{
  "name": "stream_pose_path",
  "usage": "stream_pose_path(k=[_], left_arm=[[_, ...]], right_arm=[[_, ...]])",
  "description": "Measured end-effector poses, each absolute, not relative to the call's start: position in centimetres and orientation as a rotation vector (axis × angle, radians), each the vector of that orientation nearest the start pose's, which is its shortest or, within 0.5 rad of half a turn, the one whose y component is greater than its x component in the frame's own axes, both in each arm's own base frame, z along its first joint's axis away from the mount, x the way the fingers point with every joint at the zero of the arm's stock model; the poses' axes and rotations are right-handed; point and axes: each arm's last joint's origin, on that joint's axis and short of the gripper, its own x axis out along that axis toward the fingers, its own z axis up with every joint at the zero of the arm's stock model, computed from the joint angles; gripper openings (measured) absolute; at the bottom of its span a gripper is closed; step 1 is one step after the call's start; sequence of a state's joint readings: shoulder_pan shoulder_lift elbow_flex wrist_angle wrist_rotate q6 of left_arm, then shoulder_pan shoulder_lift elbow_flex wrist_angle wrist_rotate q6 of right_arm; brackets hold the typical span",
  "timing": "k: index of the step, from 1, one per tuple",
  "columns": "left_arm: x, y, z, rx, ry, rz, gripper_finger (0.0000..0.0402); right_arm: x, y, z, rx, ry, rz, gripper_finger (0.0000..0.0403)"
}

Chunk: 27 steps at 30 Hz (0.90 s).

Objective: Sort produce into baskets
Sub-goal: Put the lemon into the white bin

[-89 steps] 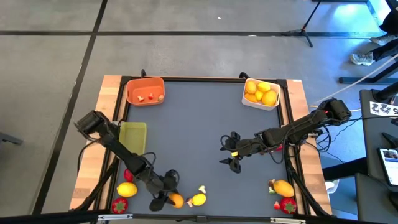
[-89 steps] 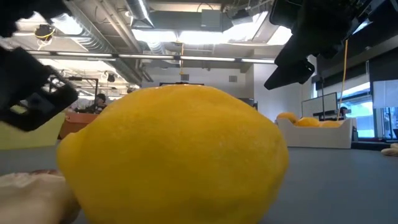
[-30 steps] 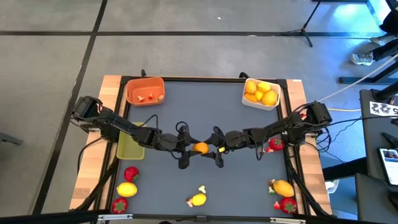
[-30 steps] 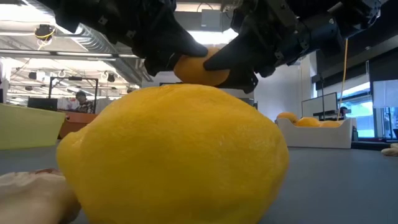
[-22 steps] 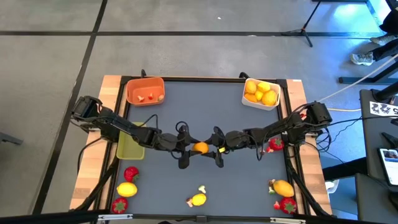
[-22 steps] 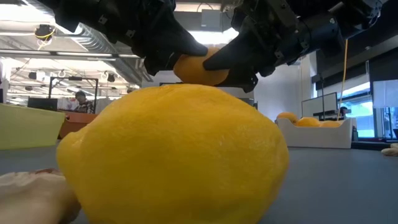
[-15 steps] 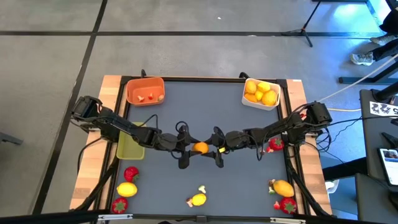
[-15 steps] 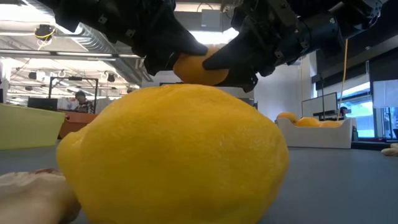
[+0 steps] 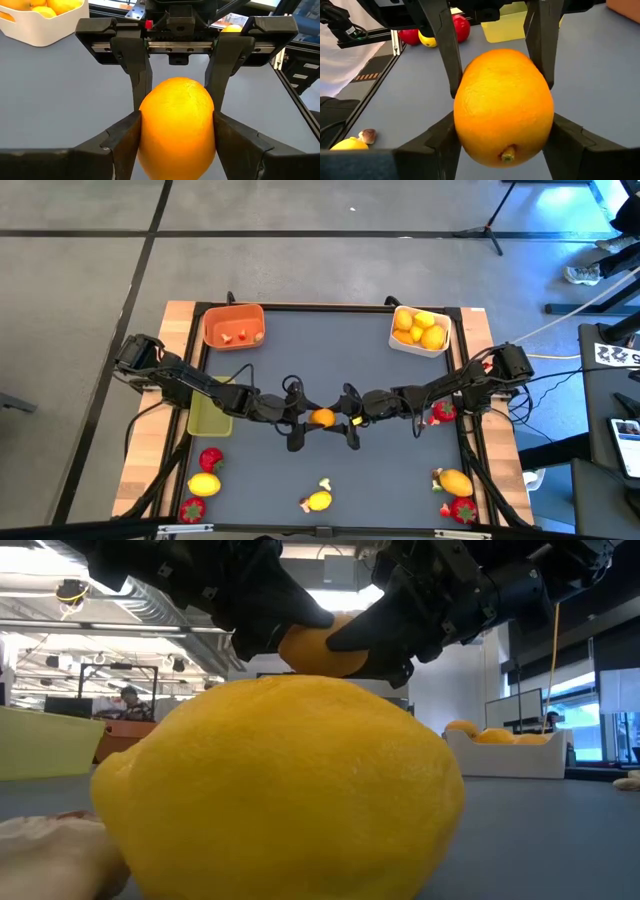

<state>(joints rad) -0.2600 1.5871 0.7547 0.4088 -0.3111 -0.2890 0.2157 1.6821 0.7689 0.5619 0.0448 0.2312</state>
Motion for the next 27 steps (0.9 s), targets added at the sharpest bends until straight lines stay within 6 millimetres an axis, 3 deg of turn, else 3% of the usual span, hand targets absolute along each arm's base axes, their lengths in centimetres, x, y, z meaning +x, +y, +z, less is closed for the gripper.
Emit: stream_pose_path(k=[9, 18, 22, 27], left_arm=[[31.2, -7.3, 18.7, -0.216, 0.396, 0.116, 0.023], [30.7, -7.1, 19.5, -0.224, 0.414, 0.092, 0.0274], [29.4, -6.7, 21.1, -0.229, 0.444, 0.099, 0.028], [28.1, -6.5, 21.3, -0.244, 0.533, 0.125, 0.028]], right_arm=[[33.0, 7.1, 17.5, 0.168, 0.375, 0.124, 0.0195], [32.8, 6.9, 17.9, 0.13, 0.389, 0.09, 0.0199], [31.8, 6.5, 18.5, 0.107, 0.463, 0.025, 0.02], [29.7, 5.7, 20.5, 0.056, 0.519, -0.122, 0.0204]])
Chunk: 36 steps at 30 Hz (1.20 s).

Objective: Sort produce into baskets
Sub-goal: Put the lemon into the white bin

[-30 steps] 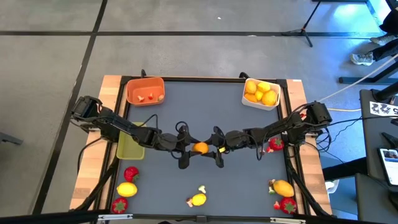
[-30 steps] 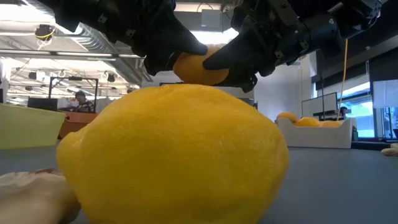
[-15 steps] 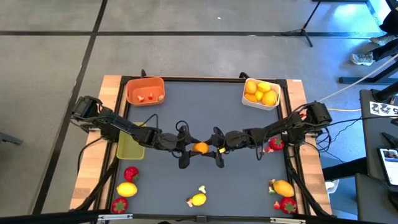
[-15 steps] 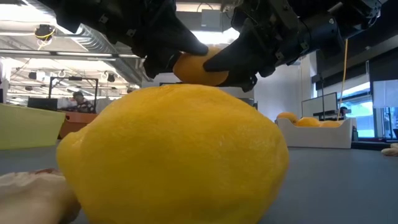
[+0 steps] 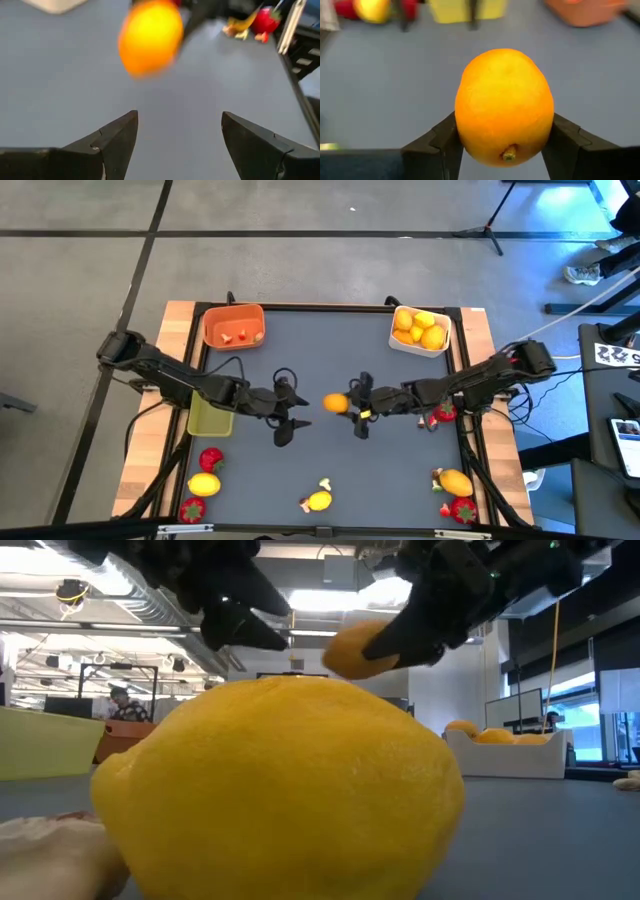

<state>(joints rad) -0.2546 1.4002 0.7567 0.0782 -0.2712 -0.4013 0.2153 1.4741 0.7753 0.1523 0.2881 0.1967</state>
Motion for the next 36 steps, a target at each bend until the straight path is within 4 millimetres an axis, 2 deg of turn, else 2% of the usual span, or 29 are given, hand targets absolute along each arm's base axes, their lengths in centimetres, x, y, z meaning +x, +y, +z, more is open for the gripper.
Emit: stream_pose_path(k=[5, 9, 13, 16, 26, 36], left_arm=[[27.9, -6.5, 20.6, -0.26, 0.589, 0.153, 0.028], [28.2, -6.6, 20.0, -0.26, 0.604, 0.16, 0.028], [28.3, -6.6, 19.5, -0.274, 0.618, 0.17, 0.028], [28.4, -6.6, 19.3, -0.274, 0.62, 0.172, 0.028], [28.5, -6.6, 19.2, -0.277, 0.624, 0.176, 0.028], [28.5, -6.6, 19.2, -0.278, 0.623, 0.176, 0.028]], right_arm=[[26.4, 4.0, 22.7, -0.024, 0.593, -0.354, 0.0209], [23.3, 1.8, 24.3, 0.003, 0.641, -0.546, 0.0209], [20.5, -0.7, 25.1, 0.048, 0.707, -0.704, 0.021], [19.2, -2.6, 25.2, 0.066, 0.749, -0.812, 0.021], [17.2, -7.9, 24.1, 0.133, 0.904, -1.098, 0.0211], [17.1, -11.2, 22.0, 0.223, 1.034, -1.204, 0.0211]])
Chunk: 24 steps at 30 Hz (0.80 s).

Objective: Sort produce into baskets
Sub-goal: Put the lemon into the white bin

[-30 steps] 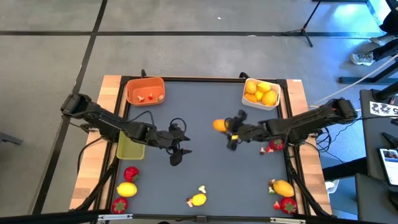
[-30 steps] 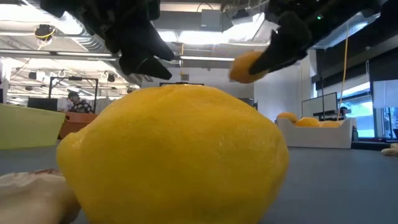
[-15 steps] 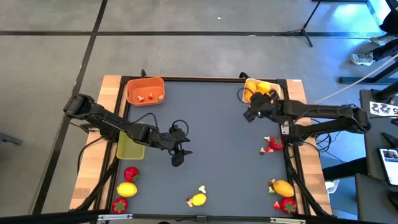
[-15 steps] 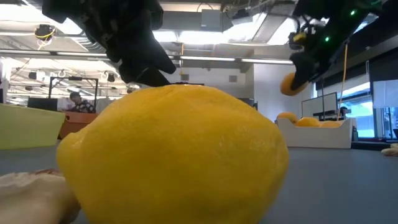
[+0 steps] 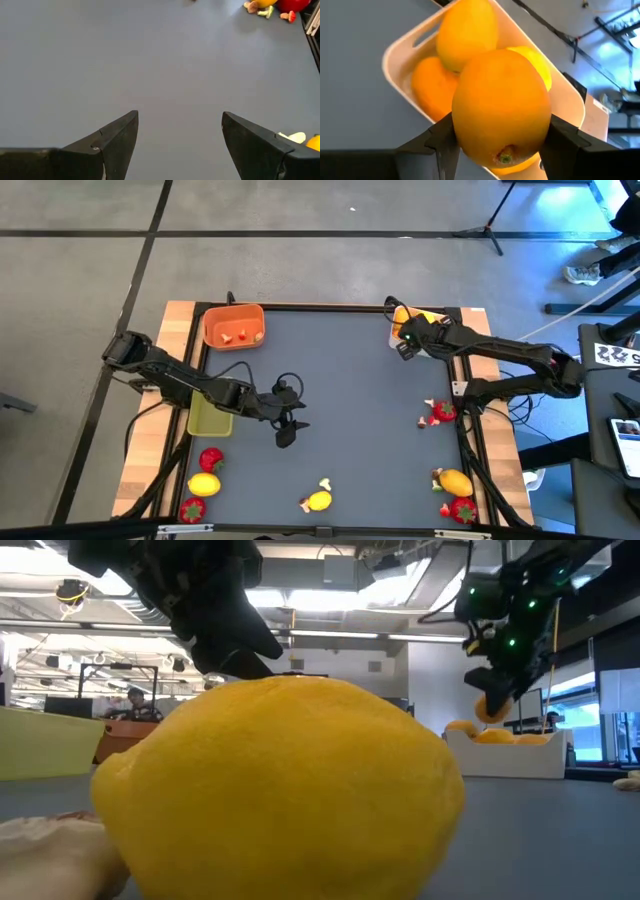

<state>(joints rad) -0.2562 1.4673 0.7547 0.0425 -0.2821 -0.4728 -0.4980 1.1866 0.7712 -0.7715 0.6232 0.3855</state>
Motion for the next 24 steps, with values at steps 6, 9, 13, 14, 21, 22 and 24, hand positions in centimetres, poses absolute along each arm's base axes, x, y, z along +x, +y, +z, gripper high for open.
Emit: stream_pose_path(k=[6, 9, 13, 14, 21, 22, 24], left_arm=[[28.5, -6.6, 19.2, -0.278, 0.622, 0.176, 0.028], [28.5, -6.6, 19.2, -0.278, 0.622, 0.176, 0.028], [28.5, -6.6, 19.2, -0.278, 0.622, 0.176, 0.028], [28.5, -6.6, 19.2, -0.278, 0.622, 0.176, 0.028], [28.5, -6.6, 19.2, -0.279, 0.622, 0.175, 0.028], [28.5, -6.6, 19.2, -0.279, 0.62, 0.175, 0.028], [28.5, -6.6, 19.2, -0.28, 0.617, 0.174, 0.028]], right_arm=[[17.6, -12.7, 20.4, 0.243, 1.095, -1.236, 0.0211], [17.8, -13.3, 19.6, 0.243, 1.129, -1.246, 0.0215], [18.1, -13.9, 18.6, 0.239, 1.167, -1.253, 0.0232], [18.1, -14.1, 18.4, 0.231, 1.174, -1.267, 0.0238], [18.3, -14.2, 17.8, 0.204, 1.21, -1.283, 0.0295], [18.3, -14.2, 17.8, 0.202, 1.212, -1.281, 0.0303], [18.3, -14.2, 17.8, 0.185, 1.229, -1.266, 0.0314]])
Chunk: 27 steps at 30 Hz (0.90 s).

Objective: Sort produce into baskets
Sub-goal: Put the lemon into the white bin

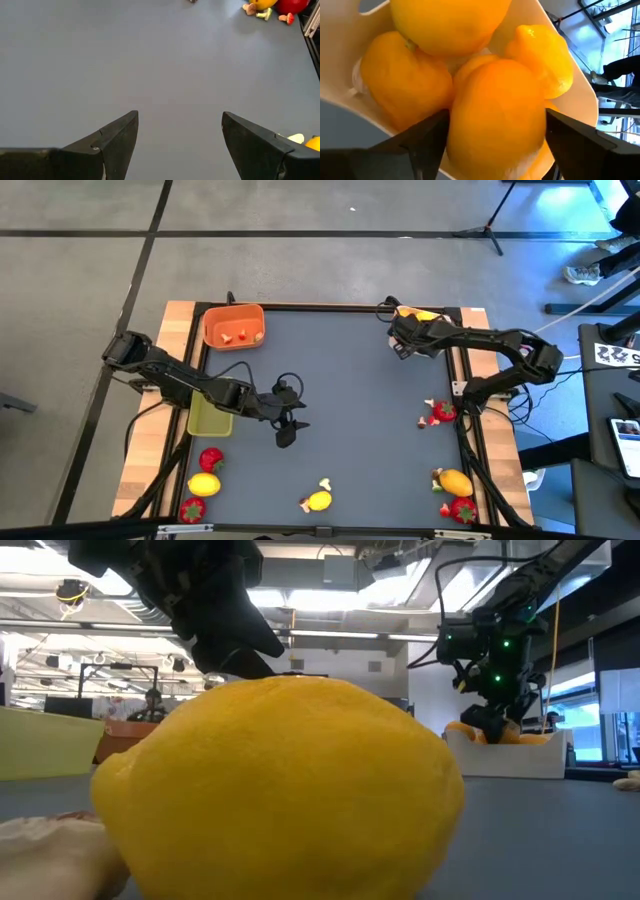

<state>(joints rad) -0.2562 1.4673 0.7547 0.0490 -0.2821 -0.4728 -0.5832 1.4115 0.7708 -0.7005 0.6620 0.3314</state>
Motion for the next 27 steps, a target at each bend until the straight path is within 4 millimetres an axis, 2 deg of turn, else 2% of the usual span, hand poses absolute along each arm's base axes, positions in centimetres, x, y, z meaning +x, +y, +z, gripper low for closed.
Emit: stream_pose_path(k=[7, 16, 21, 27], left_arm=[[28.5, -6.6, 19.3, -0.281, 0.616, 0.174, 0.028], [28.6, -6.7, 19.3, -0.282, 0.611, 0.172, 0.028], [28.5, -6.7, 19.3, -0.284, 0.611, 0.172, 0.028], [28.5, -7.2, 19.3, -0.282, 0.611, 0.141, 0.028]], right_arm=[[18.1, -13.2, 18.8, 0.176, 1.215, -1.212, 0.0328], [19.4, -9.1, 21.6, 0.094, 1.039, -1.04, 0.0328], [20.3, -6.1, 22.5, 0.104, 0.954, -0.842, 0.0328], [22.8, -1.9, 23.3, 0.139, 0.804, -0.495, 0.0328]])
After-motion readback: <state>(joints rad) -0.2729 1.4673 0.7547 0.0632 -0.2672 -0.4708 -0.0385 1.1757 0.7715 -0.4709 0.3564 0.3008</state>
